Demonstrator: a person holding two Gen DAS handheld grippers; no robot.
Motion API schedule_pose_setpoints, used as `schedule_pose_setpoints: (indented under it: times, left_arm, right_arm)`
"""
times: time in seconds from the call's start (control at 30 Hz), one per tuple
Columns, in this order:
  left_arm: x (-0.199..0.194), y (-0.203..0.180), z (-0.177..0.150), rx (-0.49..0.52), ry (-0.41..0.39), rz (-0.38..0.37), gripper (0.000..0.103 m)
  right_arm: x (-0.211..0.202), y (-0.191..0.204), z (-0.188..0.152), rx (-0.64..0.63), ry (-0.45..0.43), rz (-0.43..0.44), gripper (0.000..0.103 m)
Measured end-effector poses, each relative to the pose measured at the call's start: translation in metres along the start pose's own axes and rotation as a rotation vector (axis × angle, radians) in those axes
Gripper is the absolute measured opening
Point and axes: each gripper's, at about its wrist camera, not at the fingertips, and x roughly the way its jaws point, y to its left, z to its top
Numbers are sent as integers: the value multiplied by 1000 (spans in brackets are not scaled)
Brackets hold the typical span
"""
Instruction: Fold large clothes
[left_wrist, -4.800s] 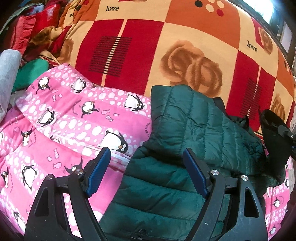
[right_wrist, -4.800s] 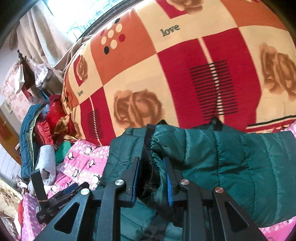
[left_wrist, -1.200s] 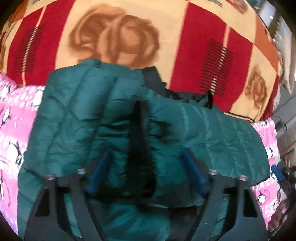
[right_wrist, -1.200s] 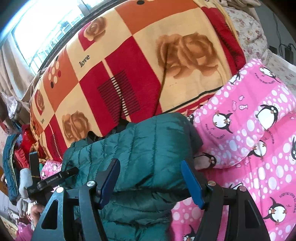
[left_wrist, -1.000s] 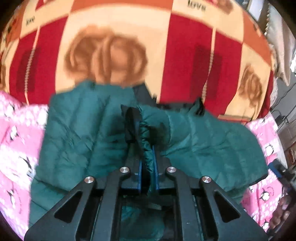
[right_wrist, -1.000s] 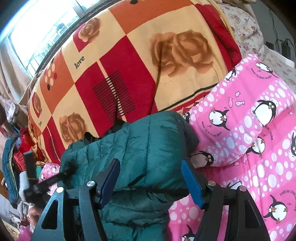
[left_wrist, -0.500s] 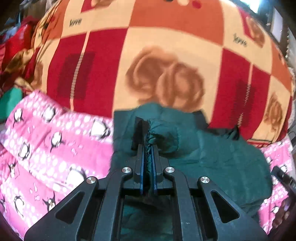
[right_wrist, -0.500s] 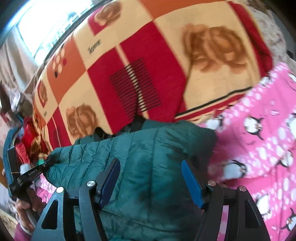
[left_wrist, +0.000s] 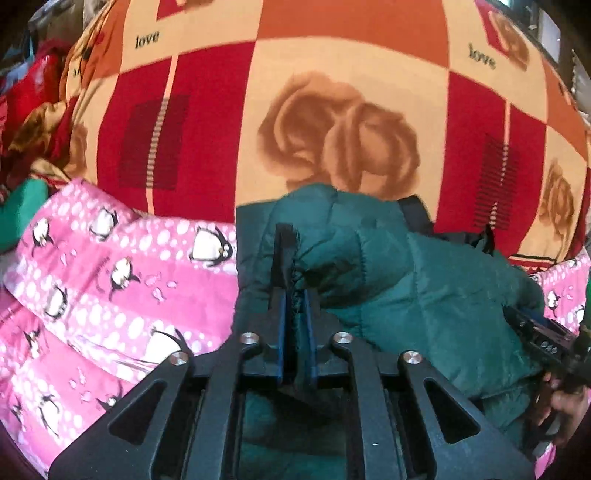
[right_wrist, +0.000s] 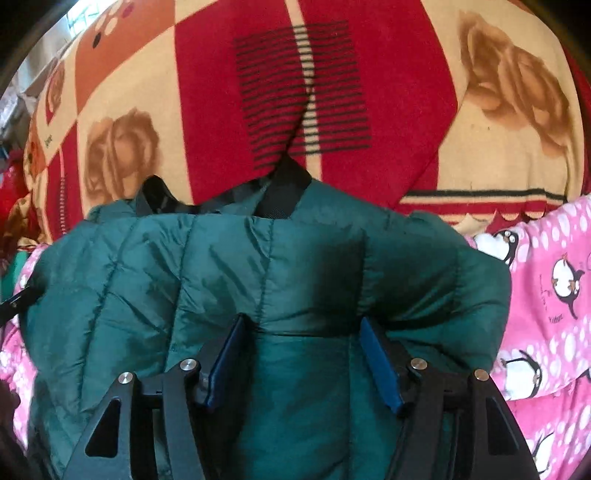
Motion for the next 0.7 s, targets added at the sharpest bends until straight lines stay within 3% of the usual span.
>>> schedule_pose_setpoints:
  times: [0.07, 0.13, 0.2, 0.33, 0.5, 0.57, 0.7]
  left_arm:
    - [-15, 1, 3, 0, -52, -23, 53]
    - [-27, -1, 5, -2, -104, -38, 62]
    - [-36, -8, 4, 15, -138, -52, 62]
    - [-22, -25, -3, 58, -103, -43, 63]
    - [19, -38, -21, 85, -4, 32, 63]
    - [36, -37, -26, 94, 33, 61, 63]
    - [45, -28, -27, 61, 35, 63, 68]
  right_arm:
    - [-19, -10, 1, 28, -27, 46, 63]
    - [-43, -22, -2, 52, -70, 64, 63]
    - [-63, -30, -10, 46, -82, 64, 63]
    - [-75, -24, -29, -1, -65, 32, 63]
    - [-56, -12, -46, -68, -38, -86, 63]
    - [-40, -10, -46, -65, -20, -99, 63]
    - [-20, -15, -47, -37, 7, -84, 63]
